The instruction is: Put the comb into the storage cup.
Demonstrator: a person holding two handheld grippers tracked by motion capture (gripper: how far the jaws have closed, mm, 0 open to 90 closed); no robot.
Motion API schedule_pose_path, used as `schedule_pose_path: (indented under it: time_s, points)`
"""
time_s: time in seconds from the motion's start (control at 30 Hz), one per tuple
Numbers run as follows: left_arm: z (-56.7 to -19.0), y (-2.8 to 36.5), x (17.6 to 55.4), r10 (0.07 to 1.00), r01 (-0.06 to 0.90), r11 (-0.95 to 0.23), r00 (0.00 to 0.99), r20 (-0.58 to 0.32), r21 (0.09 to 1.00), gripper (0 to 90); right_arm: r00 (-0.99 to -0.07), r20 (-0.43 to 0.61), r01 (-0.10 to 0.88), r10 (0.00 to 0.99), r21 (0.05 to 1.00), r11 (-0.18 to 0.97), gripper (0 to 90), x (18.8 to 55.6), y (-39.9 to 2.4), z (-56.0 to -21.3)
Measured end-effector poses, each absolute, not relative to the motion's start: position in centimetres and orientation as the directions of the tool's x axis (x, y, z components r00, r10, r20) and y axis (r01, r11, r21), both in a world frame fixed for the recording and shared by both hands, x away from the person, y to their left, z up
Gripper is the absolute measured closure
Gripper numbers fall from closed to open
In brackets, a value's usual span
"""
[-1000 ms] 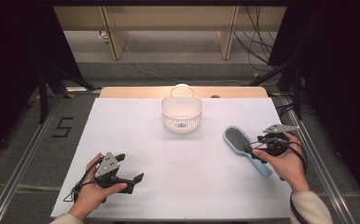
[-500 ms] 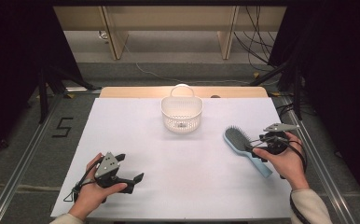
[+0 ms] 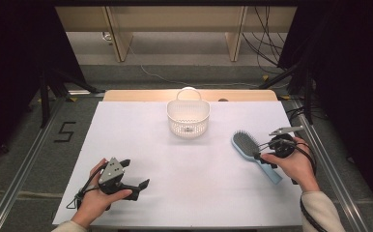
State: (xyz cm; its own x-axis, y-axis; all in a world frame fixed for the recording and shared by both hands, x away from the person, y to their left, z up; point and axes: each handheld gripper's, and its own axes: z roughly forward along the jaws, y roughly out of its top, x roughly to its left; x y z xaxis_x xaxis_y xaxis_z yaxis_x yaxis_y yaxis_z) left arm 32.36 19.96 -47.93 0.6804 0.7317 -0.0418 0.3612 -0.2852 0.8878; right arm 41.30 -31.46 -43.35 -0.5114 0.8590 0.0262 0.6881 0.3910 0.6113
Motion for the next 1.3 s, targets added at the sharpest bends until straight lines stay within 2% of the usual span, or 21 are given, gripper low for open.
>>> schedule_pose_path:
  time_s: [0.37,0.47,0.7,0.77,0.83,0.93,1.3]
  points:
    - [-47.9,19.8,32.4,0.728,0.361,-0.287,0.684,-0.042,0.887,0.6,-0.534,0.016,0.747,0.846,0.479,0.462,26.8,42.0,-31.3,-43.0]
    - [-47.9,19.8,32.5,0.727,0.357,-0.290,0.686,-0.038,0.888,0.6,-0.541,0.022,0.770,0.841,0.415,0.485,28.0,42.4,-30.9,-43.2]
    - [-47.9,19.8,32.5,0.725,0.358,-0.292,0.688,-0.039,0.887,0.6,-0.560,0.023,0.783,0.828,0.343,0.520,29.7,43.2,-30.1,-44.0]
    - [-47.9,19.8,32.5,0.724,0.360,-0.289,0.688,-0.044,0.887,0.6,-0.571,0.022,0.785,0.821,0.306,0.538,34.0,43.7,-29.6,-44.2]
    - [-47.9,19.7,32.4,0.725,0.360,-0.287,0.688,-0.045,0.888,0.7,-0.574,0.022,0.788,0.818,0.288,0.545,34.1,43.8,-29.4,-44.2]
    - [-47.9,19.7,32.4,0.724,0.361,-0.286,0.688,-0.046,0.888,0.6,-0.596,0.010,0.786,0.803,0.214,0.580,35.1,44.5,-28.7,-44.4]
    - [-47.9,19.7,32.4,0.724,0.356,-0.288,0.688,-0.041,0.889,0.6,-0.615,0.014,0.784,0.789,0.127,0.608,41.4,45.2,-28.2,-44.8]
